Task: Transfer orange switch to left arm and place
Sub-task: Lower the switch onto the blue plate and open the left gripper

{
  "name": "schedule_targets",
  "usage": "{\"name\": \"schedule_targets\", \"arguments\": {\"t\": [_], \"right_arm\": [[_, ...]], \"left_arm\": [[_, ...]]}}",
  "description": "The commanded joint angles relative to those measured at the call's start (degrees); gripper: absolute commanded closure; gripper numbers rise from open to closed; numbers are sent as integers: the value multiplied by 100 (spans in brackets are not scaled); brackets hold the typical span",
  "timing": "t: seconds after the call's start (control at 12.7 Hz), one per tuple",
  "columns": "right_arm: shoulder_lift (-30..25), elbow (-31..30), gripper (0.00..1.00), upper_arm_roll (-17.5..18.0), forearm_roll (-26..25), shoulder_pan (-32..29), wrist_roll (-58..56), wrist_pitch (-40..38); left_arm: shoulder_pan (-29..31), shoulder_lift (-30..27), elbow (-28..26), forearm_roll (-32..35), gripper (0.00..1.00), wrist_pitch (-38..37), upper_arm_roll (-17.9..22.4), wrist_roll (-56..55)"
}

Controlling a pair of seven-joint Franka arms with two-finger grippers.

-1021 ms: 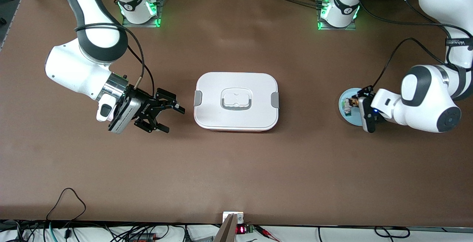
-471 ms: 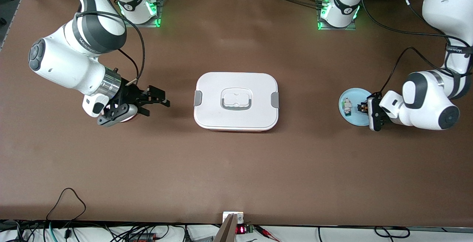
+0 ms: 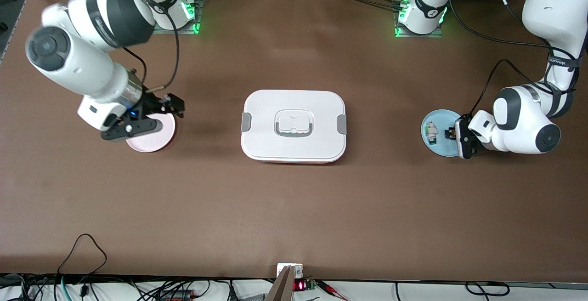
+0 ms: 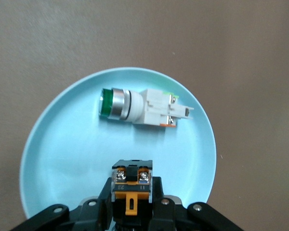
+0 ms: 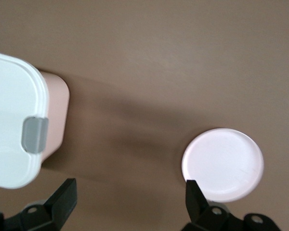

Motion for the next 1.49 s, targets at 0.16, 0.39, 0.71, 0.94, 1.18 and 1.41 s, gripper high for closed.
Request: {"name": "schedule_targets", "arguments": {"t": [0.16, 0.39, 0.71, 0.94, 1.18, 1.41], "right_arm": [[-192, 493, 0, -203, -212, 26, 335, -945], [-271, 704, 0, -212, -353, 1, 960, -1474], [-378, 739, 0, -1388, -344, -87, 935, -1474], [-412, 801, 0, -2170, -378, 279, 952, -1483], [-526, 809, 0, -2409, -441, 238, -88, -1457], [-553, 774, 0, -2357, -327, 228, -411, -1465]], "left_arm": [[94, -117, -373, 82, 44, 448, -72, 224], [95, -126, -321, -6, 0, 388, -80, 146], [86, -275, 354, 12, 0, -462, -115, -179], [86, -275, 953, 56, 0, -1140, -107, -469], [77, -433, 1436, 64, 0, -1632, -98, -1239], [7, -784, 2043, 21, 0, -2538, -194, -3609]]}}
